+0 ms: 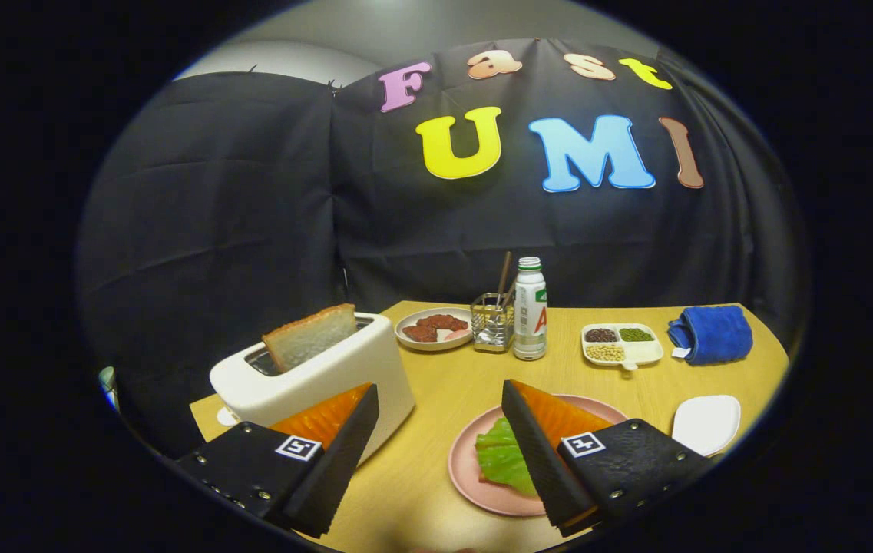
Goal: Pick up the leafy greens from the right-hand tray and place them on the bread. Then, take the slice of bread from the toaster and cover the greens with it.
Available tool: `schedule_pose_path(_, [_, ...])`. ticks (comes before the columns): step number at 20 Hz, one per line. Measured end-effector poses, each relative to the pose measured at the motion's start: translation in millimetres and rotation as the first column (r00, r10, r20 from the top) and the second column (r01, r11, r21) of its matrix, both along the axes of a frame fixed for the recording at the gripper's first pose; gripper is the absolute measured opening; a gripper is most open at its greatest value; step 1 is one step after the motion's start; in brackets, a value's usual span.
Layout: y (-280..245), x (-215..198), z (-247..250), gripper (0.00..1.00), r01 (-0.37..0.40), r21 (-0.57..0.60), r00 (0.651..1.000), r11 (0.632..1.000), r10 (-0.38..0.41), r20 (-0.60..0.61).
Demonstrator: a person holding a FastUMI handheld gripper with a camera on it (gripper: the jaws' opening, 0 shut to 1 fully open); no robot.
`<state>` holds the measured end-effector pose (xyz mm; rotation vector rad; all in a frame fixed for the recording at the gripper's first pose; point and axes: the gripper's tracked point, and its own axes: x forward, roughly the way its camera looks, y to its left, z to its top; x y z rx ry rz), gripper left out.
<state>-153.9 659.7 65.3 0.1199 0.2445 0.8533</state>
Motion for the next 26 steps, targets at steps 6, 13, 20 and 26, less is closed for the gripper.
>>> schedule_pose_path(6, [52,-38,35,0.98,-0.083,0.092,0.997,0.992,0.081,0.017])
schedule_pose_path(13, [94,-56,52,0.89,-0.116,0.14,0.993,0.983,0.113,0.024])
schedule_pose_path(20, [122,-53,33,0.75,-0.123,0.084,0.992,0.989,0.124,-0.001])
schedule_pose_path(26, [123,-50,33,0.22,-0.082,0.076,0.997,0.994,0.08,0.019])
